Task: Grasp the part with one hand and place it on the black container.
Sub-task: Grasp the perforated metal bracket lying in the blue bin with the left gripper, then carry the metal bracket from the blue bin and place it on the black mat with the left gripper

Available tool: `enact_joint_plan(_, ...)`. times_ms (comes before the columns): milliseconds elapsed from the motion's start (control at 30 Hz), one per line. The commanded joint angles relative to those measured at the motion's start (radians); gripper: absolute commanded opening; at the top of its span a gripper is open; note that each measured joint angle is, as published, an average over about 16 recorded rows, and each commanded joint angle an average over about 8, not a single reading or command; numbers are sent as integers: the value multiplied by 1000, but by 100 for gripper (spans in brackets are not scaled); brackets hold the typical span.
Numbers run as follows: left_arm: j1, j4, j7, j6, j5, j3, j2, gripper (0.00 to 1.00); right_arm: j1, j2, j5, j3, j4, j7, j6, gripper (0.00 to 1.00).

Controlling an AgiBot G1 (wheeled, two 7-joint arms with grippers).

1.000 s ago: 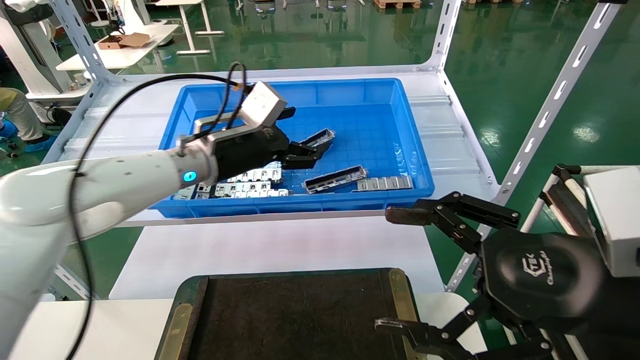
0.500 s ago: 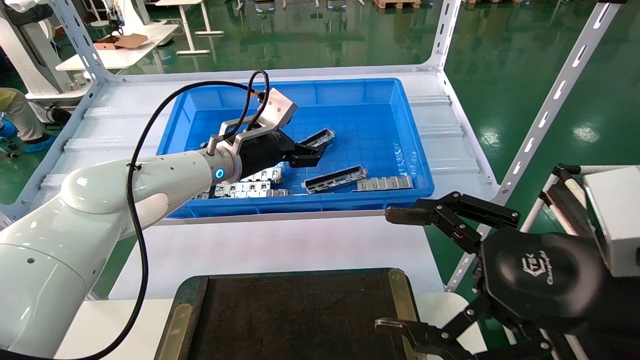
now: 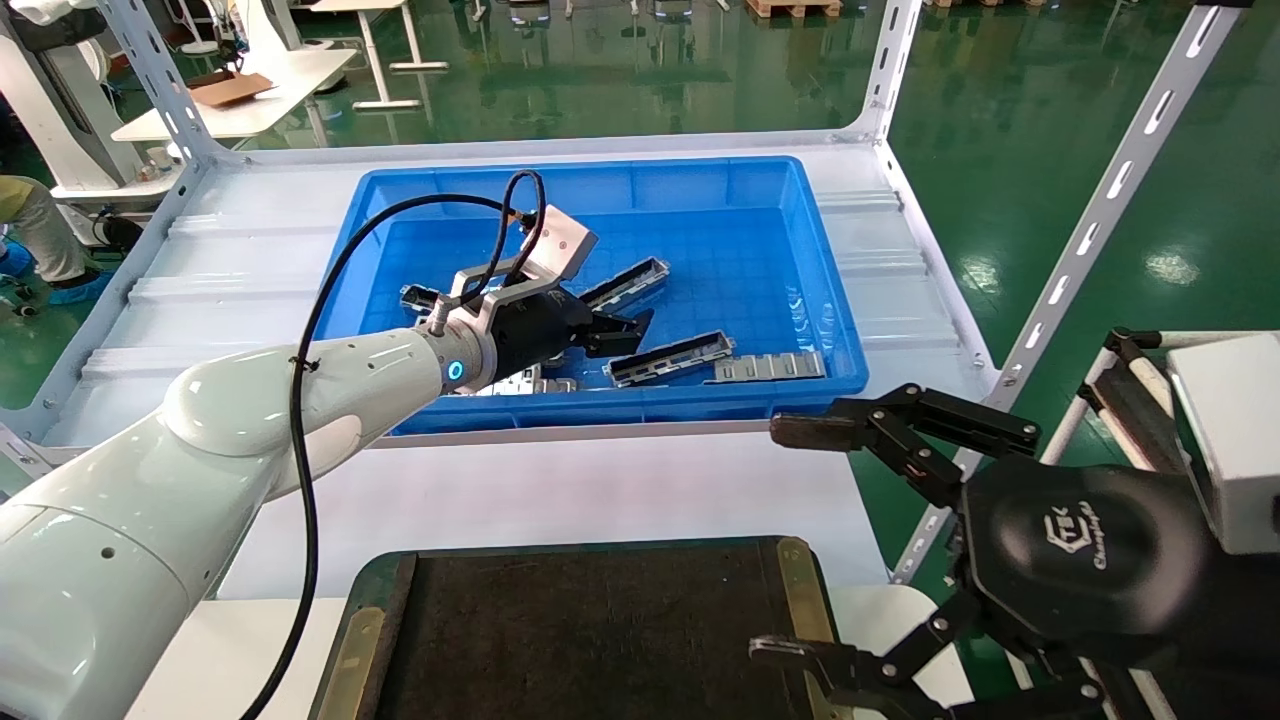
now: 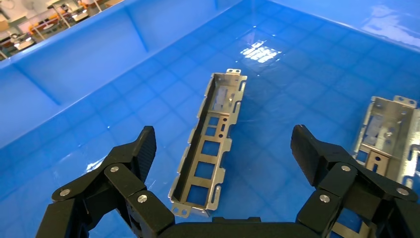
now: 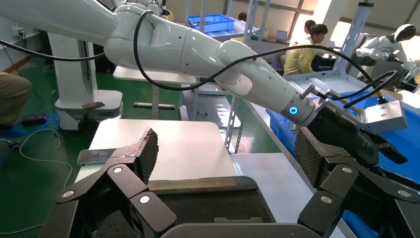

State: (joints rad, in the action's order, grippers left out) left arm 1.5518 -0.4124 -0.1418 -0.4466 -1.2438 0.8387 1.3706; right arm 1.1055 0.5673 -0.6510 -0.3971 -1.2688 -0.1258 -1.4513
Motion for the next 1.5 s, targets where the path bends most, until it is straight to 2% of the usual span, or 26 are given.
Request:
enact_joint_plan(33, 0, -3, -15, 17, 14, 27, 0, 0, 0, 0, 0, 0, 0, 0, 0, 0)
enact_joint_plan(633, 9, -6, -73, 103, 127, 200, -3, 0, 0, 0, 0, 0, 0, 0, 0, 0)
enact_joint_plan(1500, 28, 3, -45, 138, 270, 309, -6, 0, 0, 0, 0, 0, 0, 0, 0, 0)
